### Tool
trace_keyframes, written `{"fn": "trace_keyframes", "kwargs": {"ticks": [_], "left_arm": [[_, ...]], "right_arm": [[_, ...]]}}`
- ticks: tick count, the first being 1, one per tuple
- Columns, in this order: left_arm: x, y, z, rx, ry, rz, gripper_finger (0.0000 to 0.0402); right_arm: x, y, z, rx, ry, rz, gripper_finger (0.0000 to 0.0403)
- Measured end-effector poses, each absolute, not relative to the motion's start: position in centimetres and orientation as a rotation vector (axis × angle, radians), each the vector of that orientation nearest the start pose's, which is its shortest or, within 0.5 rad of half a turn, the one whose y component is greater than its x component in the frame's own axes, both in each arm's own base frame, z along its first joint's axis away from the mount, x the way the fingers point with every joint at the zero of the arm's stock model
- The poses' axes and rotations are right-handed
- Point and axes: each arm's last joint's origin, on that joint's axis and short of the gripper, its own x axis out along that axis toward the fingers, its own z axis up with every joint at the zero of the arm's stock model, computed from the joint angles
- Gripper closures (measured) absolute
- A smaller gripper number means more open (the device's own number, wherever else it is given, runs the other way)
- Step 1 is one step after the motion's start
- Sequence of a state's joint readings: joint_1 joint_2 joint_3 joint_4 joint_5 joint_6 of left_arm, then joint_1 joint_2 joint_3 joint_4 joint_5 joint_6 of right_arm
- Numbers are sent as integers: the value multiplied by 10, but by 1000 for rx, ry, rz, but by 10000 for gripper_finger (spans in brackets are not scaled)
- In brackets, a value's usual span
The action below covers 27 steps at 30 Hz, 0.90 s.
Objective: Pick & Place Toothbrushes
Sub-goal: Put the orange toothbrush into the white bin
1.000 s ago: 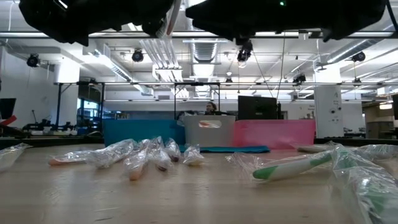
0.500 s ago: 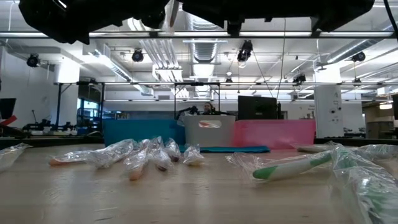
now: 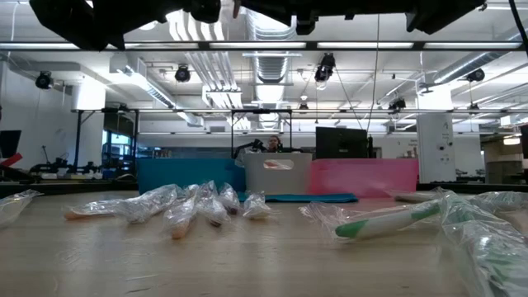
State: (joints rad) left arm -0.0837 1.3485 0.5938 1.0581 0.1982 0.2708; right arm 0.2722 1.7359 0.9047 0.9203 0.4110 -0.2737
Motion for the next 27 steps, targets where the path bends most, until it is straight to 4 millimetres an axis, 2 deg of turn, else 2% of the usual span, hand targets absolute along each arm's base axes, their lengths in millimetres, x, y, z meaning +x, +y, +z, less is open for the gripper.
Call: {"fn": "trace_keyframes", "kwargs": {"ticks": [7,13,16,20,24,27], "left_arm": [[273,-28,266,290,-320,-236,356],[274,-28,265,268,-307,-230,342],[274,-28,264,267,-297,-214,313],[273,-26,263,266,-261,-171,256],[269,-22,265,259,-189,-56,209],[262,-19,266,265,-113,44,191]], "right_arm": [[358,85,233,-255,-65,-159,362],[358,84,231,-270,-46,-158,363],[358,84,230,-276,-37,-160,363],[354,83,232,-296,23,-183,363],[341,76,241,-246,148,-228,363],[327,68,248,-194,255,-271,363]]}}
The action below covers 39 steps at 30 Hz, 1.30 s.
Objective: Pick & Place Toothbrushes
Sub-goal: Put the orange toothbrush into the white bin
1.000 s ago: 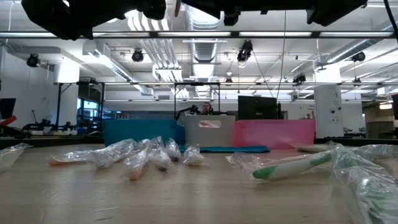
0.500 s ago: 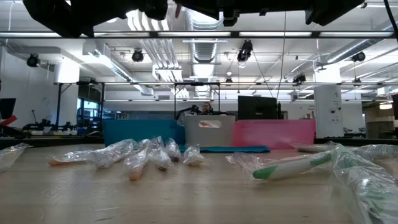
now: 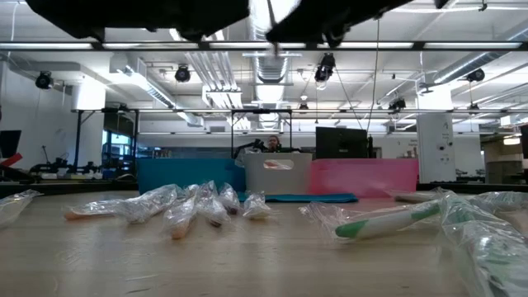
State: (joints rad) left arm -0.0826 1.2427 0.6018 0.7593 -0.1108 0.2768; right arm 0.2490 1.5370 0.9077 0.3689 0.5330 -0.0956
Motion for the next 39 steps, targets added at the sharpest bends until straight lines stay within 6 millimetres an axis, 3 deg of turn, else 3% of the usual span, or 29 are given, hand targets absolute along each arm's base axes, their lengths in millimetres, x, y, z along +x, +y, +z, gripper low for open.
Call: {"fn": "trace_keyframes", "kwargs": {"ticks": [5,10,21,32,39], "left_arm": [[250,-11,270,237,-15,258,188],[243,-8,269,177,-2,338,193],[241,-9,259,109,15,319,193],[242,-9,255,33,19,319,193],[242,-9,249,22,74,318,193]], "right_arm": [[302,43,260,-80,395,-390,363],[288,-4,279,76,466,-542,363],[308,-105,292,364,701,-565,363],[353,-145,292,341,888,-607,362],[362,-152,280,386,1015,-582,362]]}}
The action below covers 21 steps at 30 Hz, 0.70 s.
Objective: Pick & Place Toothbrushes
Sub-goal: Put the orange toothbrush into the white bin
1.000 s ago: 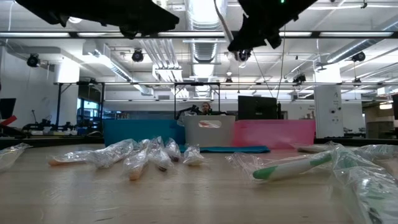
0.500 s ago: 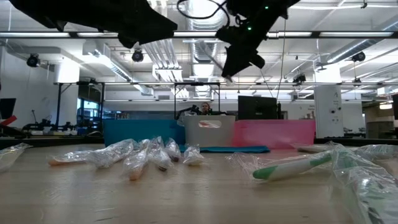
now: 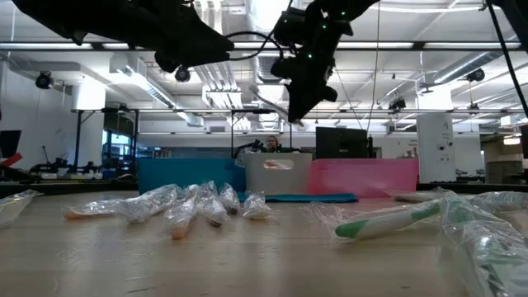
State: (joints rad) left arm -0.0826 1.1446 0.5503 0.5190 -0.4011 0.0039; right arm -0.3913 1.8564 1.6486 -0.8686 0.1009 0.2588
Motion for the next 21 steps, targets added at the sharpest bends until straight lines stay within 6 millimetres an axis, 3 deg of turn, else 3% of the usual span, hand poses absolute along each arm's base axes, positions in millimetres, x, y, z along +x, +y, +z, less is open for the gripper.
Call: {"fn": "trace_keyframes", "kwargs": {"ticks": [21], "left_arm": [[242,-9,249,-8,74,319,193]], "right_arm": [[357,-161,265,474,1033,-617,362]]}}
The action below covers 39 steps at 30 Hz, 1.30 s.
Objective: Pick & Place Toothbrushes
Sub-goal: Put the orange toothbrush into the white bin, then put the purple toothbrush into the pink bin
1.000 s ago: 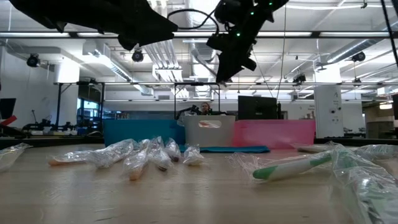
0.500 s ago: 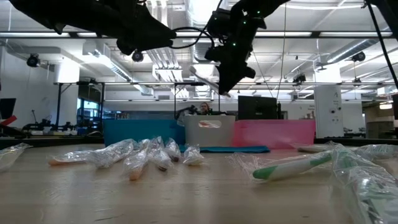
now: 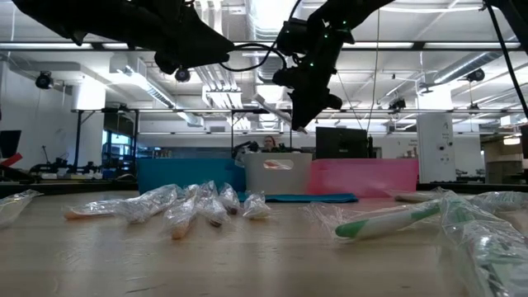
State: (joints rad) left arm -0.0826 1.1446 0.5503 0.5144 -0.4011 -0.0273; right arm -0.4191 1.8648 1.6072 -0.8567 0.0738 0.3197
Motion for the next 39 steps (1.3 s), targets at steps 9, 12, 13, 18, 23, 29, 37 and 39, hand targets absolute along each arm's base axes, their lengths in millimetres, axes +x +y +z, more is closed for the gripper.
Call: {"fn": "trace_keyframes", "kwargs": {"ticks": [9,12,13,18,23,29,37,39], "left_arm": [[242,-9,249,-18,72,320,193],[242,-9,249,-19,74,316,193],[242,-9,248,-19,76,312,193],[242,-9,248,-18,80,302,193],[242,-9,248,-27,78,303,193],[242,-9,248,-40,77,303,193],[242,-9,248,-40,79,304,193],[242,-9,247,-39,82,303,193]], "right_arm": [[374,-169,233,520,1036,-598,362],[376,-178,216,555,1085,-621,362],[376,-182,214,575,1084,-626,362],[376,-189,205,662,1096,-581,362],[375,-188,205,681,1106,-579,335],[374,-188,205,679,1107,-578,311],[373,-188,208,666,1103,-571,290],[372,-188,214,656,1093,-567,285]]}}
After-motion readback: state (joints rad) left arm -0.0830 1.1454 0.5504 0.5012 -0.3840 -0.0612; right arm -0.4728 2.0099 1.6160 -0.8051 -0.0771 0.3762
